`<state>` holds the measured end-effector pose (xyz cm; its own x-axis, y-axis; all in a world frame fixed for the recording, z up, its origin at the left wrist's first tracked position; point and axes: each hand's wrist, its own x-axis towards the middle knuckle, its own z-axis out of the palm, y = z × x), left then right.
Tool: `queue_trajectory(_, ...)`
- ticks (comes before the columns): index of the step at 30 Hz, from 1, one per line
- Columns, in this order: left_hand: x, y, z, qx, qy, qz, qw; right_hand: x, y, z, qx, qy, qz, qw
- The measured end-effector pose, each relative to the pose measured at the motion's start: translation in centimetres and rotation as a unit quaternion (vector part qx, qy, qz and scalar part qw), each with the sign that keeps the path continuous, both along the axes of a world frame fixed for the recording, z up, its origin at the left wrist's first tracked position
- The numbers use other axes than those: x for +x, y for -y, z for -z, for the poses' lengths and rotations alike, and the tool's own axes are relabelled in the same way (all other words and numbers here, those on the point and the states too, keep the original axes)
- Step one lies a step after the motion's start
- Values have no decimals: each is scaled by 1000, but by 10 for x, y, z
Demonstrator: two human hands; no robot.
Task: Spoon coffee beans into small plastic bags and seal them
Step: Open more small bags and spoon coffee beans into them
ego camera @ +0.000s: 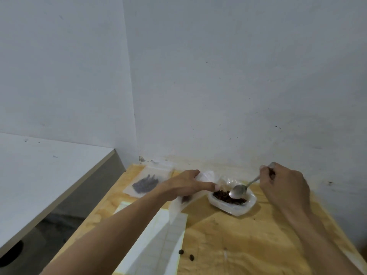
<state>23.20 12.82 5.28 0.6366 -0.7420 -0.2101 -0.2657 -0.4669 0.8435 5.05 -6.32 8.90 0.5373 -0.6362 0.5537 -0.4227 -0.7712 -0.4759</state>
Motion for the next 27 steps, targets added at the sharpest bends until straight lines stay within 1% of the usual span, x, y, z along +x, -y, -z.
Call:
queue_trajectory(2,-7,9,1,9,-21,23,999,-2,-2,13,-33,-48,26,998)
queue_trajectory(4,-12,16,-1,2,-29,26,999,-3,0,24,-14,-60,38,997)
queue_trajectory(7,-19,24,-12,-38,-36,22,998,-5,9,39,114,-28,46,992)
queue_trajectory(9,-23,28,-18,-59,-31,27,997,-6,16,47,222,-12,51,974)
queue_trajectory(11,-24,31,-20,-48,-12,23,999,-7,21,55,320,1,56,946)
queue_trajectory(13,-21,28,-18,-15,26,6,1000,-10,24,60,378,19,57,924)
queue_trajectory(16,-13,18,-14,18,74,-7,997,-13,29,57,386,36,57,920)
queue_trajectory(21,-4,-4,-22,-3,162,1,987,-10,34,28,368,67,33,927)
queue_trajectory(23,-2,-13,-28,-16,168,4,986,-5,33,13,365,80,19,927)
queue_trajectory(27,0,-25,-27,-11,146,10,989,11,24,-7,379,102,-19,920)
